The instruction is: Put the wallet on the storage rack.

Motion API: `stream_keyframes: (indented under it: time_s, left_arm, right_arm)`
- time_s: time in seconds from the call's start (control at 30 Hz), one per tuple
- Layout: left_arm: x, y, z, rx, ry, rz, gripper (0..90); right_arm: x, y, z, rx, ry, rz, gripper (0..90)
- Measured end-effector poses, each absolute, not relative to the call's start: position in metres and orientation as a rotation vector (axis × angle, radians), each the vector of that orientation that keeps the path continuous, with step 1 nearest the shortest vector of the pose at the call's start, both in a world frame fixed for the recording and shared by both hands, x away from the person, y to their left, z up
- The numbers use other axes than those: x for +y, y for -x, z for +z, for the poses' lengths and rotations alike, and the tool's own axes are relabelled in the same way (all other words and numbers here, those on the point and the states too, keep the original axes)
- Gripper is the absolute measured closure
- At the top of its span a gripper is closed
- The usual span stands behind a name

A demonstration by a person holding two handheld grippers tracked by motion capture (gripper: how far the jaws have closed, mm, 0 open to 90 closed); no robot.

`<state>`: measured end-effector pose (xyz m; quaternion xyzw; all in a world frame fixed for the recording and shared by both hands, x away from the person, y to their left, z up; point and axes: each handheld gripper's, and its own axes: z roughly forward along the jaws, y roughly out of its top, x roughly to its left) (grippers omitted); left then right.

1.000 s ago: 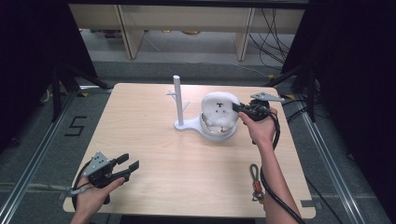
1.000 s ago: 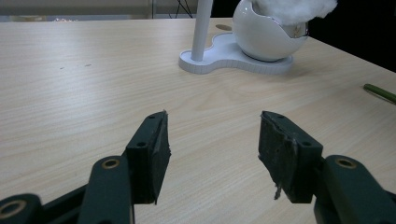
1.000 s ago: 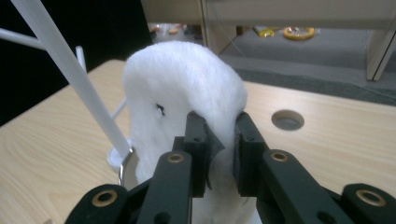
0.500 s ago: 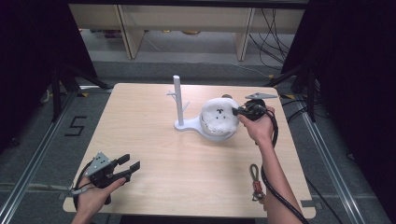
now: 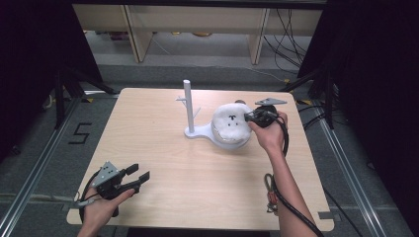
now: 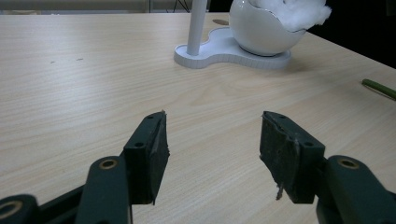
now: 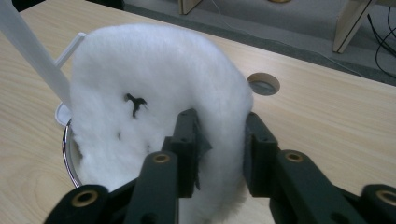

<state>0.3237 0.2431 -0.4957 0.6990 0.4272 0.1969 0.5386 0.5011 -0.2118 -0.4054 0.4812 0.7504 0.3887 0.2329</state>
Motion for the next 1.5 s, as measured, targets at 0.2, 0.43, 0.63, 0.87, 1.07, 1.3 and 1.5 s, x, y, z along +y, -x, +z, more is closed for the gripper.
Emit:
stream_keyframes:
  time_s: [0.2, 0.43, 0.63, 0.87, 1.07, 1.3, 1.5]
  left_arm:
    - [0.244, -0.324, -0.496, 1.054, -1.659, 0.491, 36.7]
    - [0.243, -0.323, -0.496, 1.061, -1.662, 0.48, 35.5]
    - [0.243, -0.323, -0.497, 1.064, -1.666, 0.479, 35.3]
    - [0.242, -0.322, -0.497, 1.07, -1.663, 0.475, 35.2]
    - [0.242, -0.323, -0.497, 1.061, -1.655, 0.475, 35.1]
    - [0.243, -0.323, -0.494, 1.067, -1.665, 0.485, 35.0]
    - [0.245, -0.324, -0.495, 1.07, -1.661, 0.487, 34.9]
  right_arm:
    - [-0.213, -0.5, -0.406, 2.057, -1.336, 1.101, 62.2]
    - [-0.21, -0.496, -0.403, 2.037, -1.381, 1.103, 53.9]
    - [-0.208, -0.493, -0.401, 2.018, -1.41, 1.124, 46.7]
    - [-0.212, -0.489, -0.396, 2.004, -1.385, 1.143, 41.2]
    - [-0.217, -0.48, -0.399, 2.002, -1.446, 1.132, 37.7]
    - [-0.226, -0.472, -0.405, 2.001, -1.448, 1.135, 37.5]
    - [-0.231, -0.462, -0.407, 2.005, -1.49, 1.129, 37.5]
